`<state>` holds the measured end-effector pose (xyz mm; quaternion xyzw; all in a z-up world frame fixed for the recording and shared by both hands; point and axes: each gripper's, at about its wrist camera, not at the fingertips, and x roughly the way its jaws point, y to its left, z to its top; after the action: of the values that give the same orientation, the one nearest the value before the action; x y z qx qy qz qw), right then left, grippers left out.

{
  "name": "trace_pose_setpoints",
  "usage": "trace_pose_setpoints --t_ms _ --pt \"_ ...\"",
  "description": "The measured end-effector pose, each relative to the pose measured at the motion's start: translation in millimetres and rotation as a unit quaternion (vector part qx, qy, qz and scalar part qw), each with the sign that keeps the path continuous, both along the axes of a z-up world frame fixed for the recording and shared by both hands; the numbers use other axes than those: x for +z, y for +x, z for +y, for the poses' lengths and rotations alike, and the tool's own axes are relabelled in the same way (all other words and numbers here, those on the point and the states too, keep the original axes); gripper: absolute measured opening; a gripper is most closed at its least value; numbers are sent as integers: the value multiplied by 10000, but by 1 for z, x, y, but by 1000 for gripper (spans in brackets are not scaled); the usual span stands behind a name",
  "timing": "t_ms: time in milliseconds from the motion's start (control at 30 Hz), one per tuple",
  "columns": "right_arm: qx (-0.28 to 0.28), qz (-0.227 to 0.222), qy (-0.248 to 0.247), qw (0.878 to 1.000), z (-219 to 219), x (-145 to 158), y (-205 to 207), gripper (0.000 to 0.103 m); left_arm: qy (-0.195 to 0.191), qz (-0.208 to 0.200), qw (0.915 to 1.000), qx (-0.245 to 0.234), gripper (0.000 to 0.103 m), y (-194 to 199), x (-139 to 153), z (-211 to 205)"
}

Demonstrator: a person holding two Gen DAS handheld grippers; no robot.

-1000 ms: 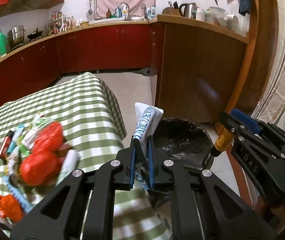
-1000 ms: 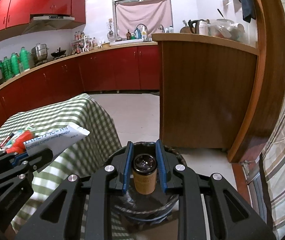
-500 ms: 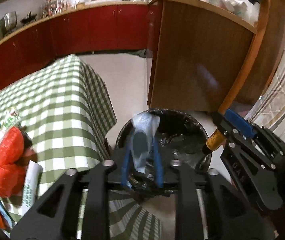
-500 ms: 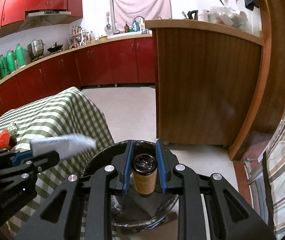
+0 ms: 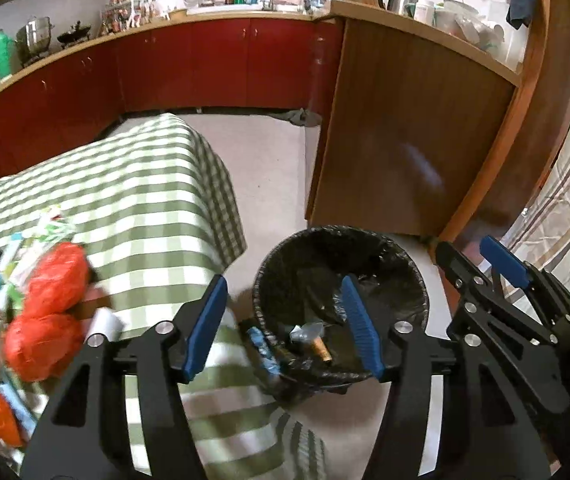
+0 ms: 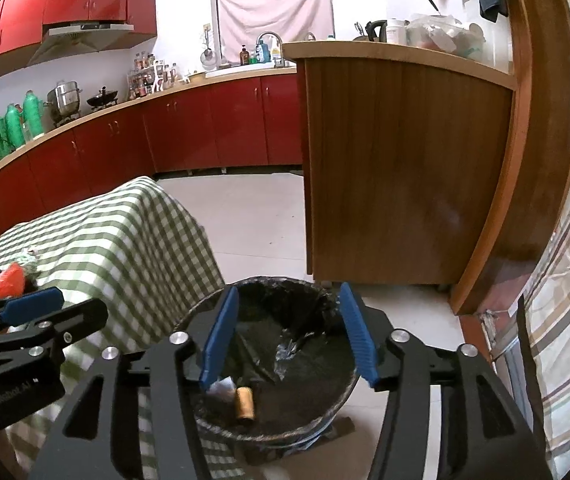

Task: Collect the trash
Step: 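Carry both items over the black bin and open both grippers to drop them, then return both tools to the table above the remaining trash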

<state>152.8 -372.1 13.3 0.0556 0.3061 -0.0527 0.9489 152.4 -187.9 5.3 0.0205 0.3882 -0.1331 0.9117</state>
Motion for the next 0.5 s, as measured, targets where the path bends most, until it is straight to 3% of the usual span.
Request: trace_pose_setpoints --t_ms 233,500 --pt "163 2 52 9999 35 13 -26 71 16 -80 9997 241 60 -35 13 47" --pt "537 46 311 9981 89 22 -49 72 106 -124 9972 730 67 -71 23 113"
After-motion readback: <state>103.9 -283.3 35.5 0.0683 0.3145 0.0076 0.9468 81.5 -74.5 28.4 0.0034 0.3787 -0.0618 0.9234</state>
